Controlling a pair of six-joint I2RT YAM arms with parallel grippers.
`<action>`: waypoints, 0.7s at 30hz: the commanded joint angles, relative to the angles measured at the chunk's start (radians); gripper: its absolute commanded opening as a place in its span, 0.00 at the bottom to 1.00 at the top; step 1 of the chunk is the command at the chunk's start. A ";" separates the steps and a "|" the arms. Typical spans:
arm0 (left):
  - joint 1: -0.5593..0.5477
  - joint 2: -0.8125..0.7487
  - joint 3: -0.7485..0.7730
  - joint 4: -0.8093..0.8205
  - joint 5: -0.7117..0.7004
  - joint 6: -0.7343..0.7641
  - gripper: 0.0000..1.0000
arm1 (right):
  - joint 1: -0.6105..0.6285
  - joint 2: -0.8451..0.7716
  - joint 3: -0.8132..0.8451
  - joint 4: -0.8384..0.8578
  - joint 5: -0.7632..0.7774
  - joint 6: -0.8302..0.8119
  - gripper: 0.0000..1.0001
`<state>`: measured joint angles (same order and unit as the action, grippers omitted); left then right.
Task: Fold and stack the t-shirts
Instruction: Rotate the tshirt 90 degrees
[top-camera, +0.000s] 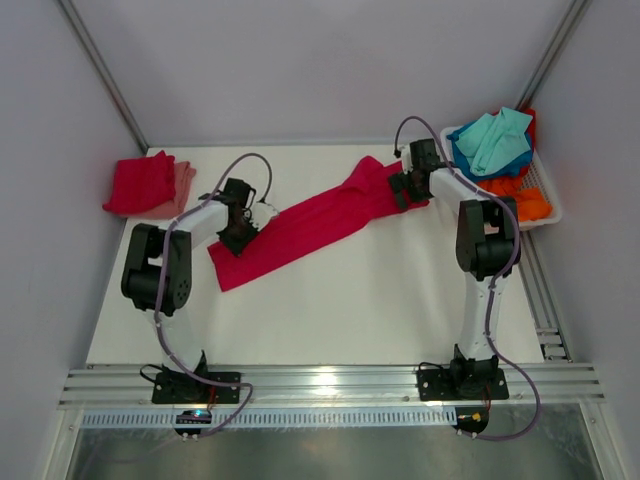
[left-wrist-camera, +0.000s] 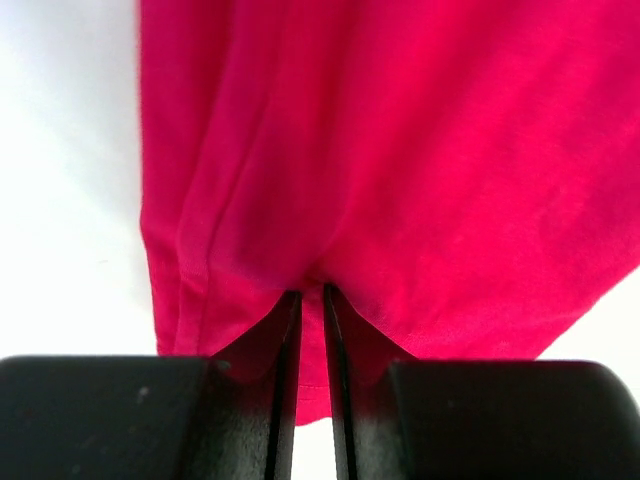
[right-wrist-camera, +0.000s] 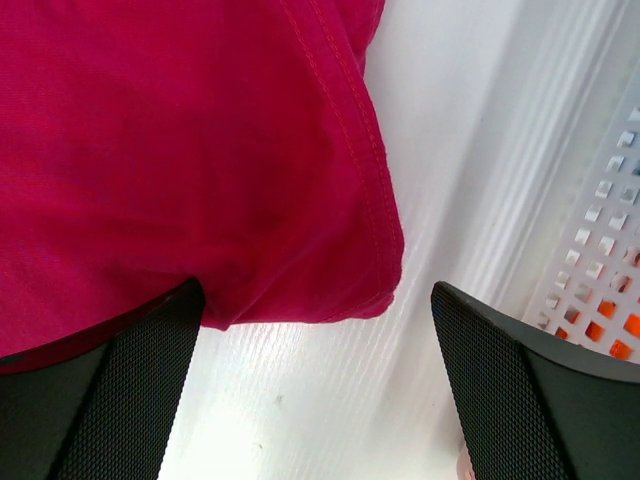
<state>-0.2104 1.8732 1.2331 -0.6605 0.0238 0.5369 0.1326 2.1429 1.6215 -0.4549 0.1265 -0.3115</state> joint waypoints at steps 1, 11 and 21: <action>-0.090 -0.006 -0.060 -0.109 0.068 -0.015 0.16 | 0.024 0.040 0.061 -0.037 0.018 0.000 0.99; -0.282 -0.029 -0.040 -0.168 0.080 -0.066 0.16 | 0.047 0.095 0.167 -0.096 0.013 0.006 0.99; -0.323 -0.091 -0.087 -0.241 0.166 -0.091 0.15 | 0.045 0.149 0.231 -0.100 0.116 -0.061 0.99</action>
<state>-0.5171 1.8271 1.1820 -0.8303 0.0990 0.4740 0.1730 2.2463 1.7985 -0.5327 0.1898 -0.3447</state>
